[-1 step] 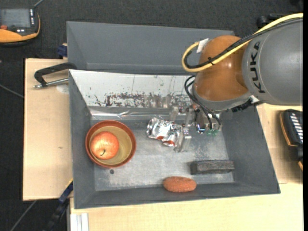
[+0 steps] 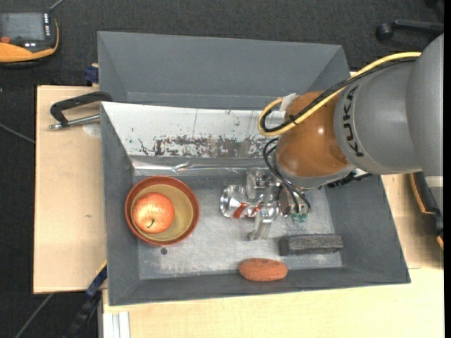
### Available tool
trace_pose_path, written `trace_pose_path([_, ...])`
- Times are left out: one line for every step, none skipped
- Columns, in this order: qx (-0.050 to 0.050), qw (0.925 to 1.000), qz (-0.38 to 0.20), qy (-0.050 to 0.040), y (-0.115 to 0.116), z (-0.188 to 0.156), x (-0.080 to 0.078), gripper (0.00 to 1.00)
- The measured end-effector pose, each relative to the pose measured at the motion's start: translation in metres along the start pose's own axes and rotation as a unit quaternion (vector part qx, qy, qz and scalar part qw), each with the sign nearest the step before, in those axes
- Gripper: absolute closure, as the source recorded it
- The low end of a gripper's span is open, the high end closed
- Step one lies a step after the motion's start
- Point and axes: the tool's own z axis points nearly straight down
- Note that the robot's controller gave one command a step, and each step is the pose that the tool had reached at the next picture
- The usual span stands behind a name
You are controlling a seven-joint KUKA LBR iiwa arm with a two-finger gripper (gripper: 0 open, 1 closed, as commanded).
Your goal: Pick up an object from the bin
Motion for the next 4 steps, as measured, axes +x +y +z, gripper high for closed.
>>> trace_pose_path([-0.001, 0.9991, 0.042, -0.0051, 0.027, -0.003, 0.011, 0.0])
trace_pose_path([-0.001, 0.999, 0.043, -0.0095, 0.027, -0.005, 0.009, 1.0])
trace_pose_path([0.002, 0.9621, -0.272, -0.0141, -0.012, -0.084, 0.019, 1.0])
trace_pose_path([0.001, 0.9631, -0.269, -0.017, 0.018, -0.032, -0.023, 1.0])
